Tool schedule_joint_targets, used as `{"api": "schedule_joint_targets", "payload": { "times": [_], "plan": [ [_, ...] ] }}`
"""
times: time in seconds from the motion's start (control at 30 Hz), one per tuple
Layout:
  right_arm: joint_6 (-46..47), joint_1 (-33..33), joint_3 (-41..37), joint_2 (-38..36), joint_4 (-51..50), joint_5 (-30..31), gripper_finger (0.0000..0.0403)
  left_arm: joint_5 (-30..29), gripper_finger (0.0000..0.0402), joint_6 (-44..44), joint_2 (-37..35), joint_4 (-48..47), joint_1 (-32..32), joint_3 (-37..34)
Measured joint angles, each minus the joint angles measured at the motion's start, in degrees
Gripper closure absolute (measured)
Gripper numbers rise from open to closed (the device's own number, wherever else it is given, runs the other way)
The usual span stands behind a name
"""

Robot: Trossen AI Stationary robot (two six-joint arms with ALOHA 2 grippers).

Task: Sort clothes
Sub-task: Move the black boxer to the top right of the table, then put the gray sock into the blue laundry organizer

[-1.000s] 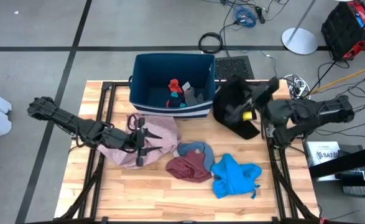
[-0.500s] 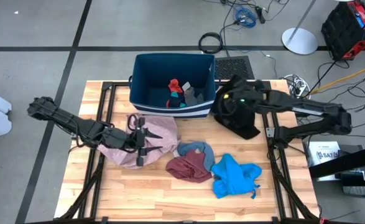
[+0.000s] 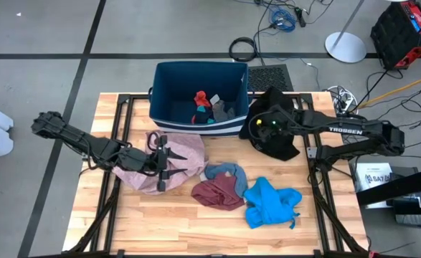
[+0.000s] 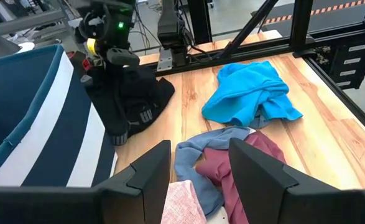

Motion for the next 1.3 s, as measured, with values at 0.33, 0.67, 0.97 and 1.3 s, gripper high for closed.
{"api": "schedule_joint_targets", "payload": {
  "times": [0.33, 0.67, 0.97, 1.3],
  "plan": [
    [-4.0, 0.7, 10.0, 0.0, -8.3, -2.4, 0.0230, 0.4, 0.0229, 0.0, 0.0, 0.0, 0.0, 0.0],
    [-1.1, 9.2, 23.8, -0.3, -19.5, -3.1, 0.0190, 3.4, 0.0229, 1.6, 5.4, 3.8, 2.4, 0.0],
    [3.9, 27.3, 24.0, -1.4, -17.6, 8.7, 0.0199, 12.6, 0.0229, 5.2, 20.1, 19.1, 7.4, 0.0],
    [-4.1, 47.5, 16.7, -0.9, 3.4, 12.9, 0.0199, 12.1, 0.0229, 11.0, 37.4, 21.4, 12.8, 10.1]
  ]
}}
